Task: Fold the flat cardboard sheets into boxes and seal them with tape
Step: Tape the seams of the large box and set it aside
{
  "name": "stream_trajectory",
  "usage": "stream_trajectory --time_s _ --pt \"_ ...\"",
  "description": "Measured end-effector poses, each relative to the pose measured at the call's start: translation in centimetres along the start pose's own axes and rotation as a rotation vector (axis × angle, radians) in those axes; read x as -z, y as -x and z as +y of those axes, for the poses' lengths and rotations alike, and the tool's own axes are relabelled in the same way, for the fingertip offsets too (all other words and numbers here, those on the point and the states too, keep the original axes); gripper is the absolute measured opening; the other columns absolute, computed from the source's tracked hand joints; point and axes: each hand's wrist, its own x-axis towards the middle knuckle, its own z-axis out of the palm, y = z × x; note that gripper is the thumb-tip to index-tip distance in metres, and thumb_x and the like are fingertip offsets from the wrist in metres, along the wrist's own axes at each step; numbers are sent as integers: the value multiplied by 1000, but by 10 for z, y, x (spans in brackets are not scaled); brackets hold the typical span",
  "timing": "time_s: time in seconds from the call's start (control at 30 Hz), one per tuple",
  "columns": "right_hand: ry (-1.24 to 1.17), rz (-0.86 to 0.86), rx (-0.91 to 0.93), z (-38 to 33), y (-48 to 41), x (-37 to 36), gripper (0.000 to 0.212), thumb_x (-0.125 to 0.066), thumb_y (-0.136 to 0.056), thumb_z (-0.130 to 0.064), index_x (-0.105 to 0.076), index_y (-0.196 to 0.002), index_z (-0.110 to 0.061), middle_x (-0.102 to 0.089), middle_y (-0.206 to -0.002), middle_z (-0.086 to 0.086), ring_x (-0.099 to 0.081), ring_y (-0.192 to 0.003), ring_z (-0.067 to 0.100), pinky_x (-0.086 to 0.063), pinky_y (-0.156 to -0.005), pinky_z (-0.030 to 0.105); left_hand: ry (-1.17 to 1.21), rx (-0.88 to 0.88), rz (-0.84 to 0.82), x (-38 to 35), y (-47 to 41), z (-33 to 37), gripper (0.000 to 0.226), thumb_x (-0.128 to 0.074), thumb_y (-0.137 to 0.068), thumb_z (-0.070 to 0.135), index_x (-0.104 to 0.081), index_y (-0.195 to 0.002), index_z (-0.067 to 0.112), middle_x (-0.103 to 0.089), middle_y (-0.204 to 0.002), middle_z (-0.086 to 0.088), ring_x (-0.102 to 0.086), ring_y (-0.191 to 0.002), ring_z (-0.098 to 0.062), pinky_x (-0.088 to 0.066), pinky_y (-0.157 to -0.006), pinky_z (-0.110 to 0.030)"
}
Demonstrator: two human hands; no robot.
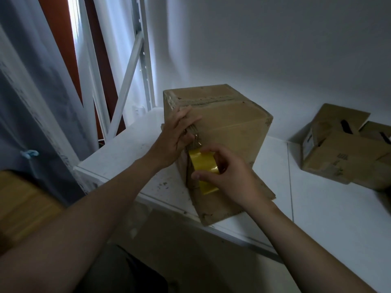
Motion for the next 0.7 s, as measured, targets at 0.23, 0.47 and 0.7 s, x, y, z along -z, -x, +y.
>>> stream_trajectory --time_s 0.23,0.47,0.7 --pt "40 -28 -44 -3 0 13 52 -86 -75 -37 -64 -121 -43 -63 -84 -15 -57 -76 0 -42 -58 15 110 277 77 22 1 39 59 -46 -98 60 -38 -149 30 -46 -145 0 -44 -135 -3 -44 -108 -27" --pt "112 -12 -47 3 3 34 45 -80 -83 -40 -67 -127 -42 -67 -90 -22 -60 -79 -5 -46 -68 13 654 1023 184 18 54 91 38 -55 -99 48 -48 -123 19 -71 -107 -6 -72 -92 -23 -62 -77 -41" --pt "397 -103 -101 32 35 74 20 -78 -86 -35 -74 -106 -40 -68 -93 -15 -61 -81 5 -50 -78 23 760 1029 343 -26 48 141 50 -72 -91 33 -43 -130 20 -56 -113 5 -60 -105 -16 -53 -98 -48"
